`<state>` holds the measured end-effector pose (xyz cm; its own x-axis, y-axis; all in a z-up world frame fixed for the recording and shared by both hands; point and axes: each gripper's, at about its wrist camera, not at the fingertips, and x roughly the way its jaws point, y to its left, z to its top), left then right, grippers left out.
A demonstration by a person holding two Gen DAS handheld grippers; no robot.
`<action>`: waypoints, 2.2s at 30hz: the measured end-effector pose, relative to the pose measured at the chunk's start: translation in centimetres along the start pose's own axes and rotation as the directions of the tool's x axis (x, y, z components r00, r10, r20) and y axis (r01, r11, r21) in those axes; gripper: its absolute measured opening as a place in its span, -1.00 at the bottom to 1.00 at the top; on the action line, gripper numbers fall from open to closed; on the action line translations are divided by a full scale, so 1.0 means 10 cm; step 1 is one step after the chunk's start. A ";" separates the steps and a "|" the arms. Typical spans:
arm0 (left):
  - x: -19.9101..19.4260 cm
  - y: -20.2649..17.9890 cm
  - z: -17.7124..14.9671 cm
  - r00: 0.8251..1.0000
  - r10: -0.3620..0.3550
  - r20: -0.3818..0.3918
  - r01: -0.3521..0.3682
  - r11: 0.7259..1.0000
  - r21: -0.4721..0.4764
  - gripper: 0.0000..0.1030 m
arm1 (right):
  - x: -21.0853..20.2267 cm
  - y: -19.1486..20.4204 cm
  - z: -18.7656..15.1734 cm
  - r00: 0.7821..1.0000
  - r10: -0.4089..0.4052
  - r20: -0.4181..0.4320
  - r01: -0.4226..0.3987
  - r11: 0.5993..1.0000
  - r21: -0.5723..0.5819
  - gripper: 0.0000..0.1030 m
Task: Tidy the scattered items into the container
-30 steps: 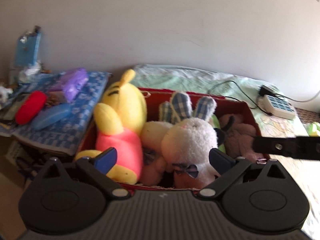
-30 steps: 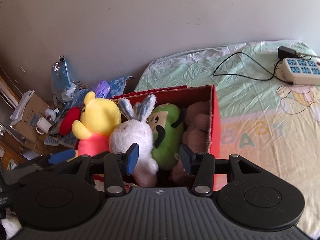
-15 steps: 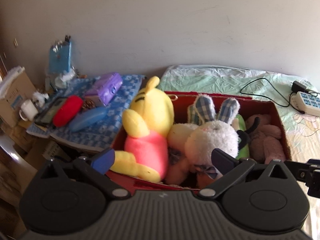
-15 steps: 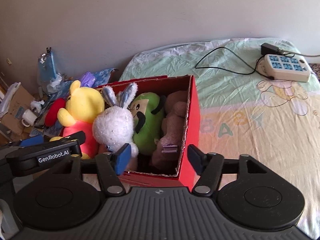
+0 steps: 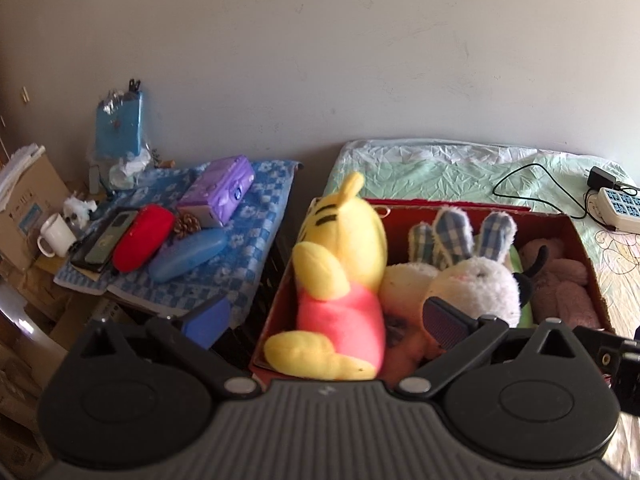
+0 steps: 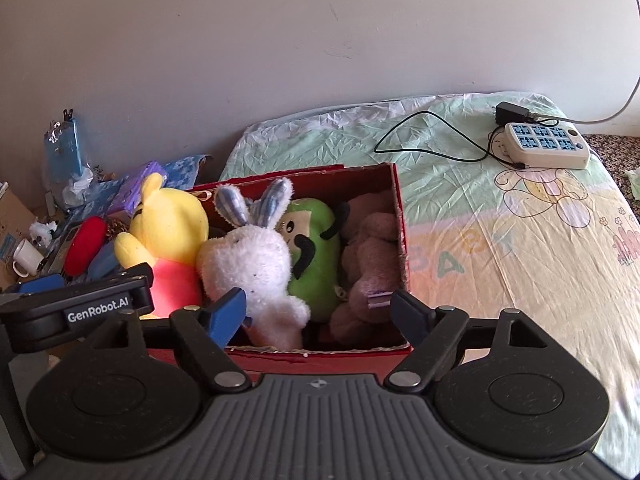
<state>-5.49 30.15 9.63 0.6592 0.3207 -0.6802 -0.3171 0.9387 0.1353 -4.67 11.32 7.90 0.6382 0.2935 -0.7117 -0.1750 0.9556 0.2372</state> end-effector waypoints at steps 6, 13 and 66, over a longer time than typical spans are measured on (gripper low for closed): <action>0.01 0.12 -0.01 0.999 -0.030 -0.019 0.030 0.999 0.011 0.99 | -0.02 0.09 -0.07 1.000 -0.027 -0.006 0.027 0.999 0.023 0.61; 0.07 0.15 -0.09 0.996 -0.073 -0.049 0.075 0.997 0.021 0.99 | -0.03 0.11 -0.13 0.998 -0.058 -0.024 0.059 0.997 0.048 0.61; -0.15 -1.22 -0.86 0.934 -0.208 -0.289 0.271 0.943 0.196 0.99 | -0.20 -1.13 -0.60 0.963 -0.229 -0.142 0.250 0.956 0.155 0.61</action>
<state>-8.44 17.18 2.80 0.4852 0.0676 -0.8718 0.0130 0.9963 0.0845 -8.47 0.14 2.70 0.5485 0.0678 -0.8334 0.1082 0.9826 0.1511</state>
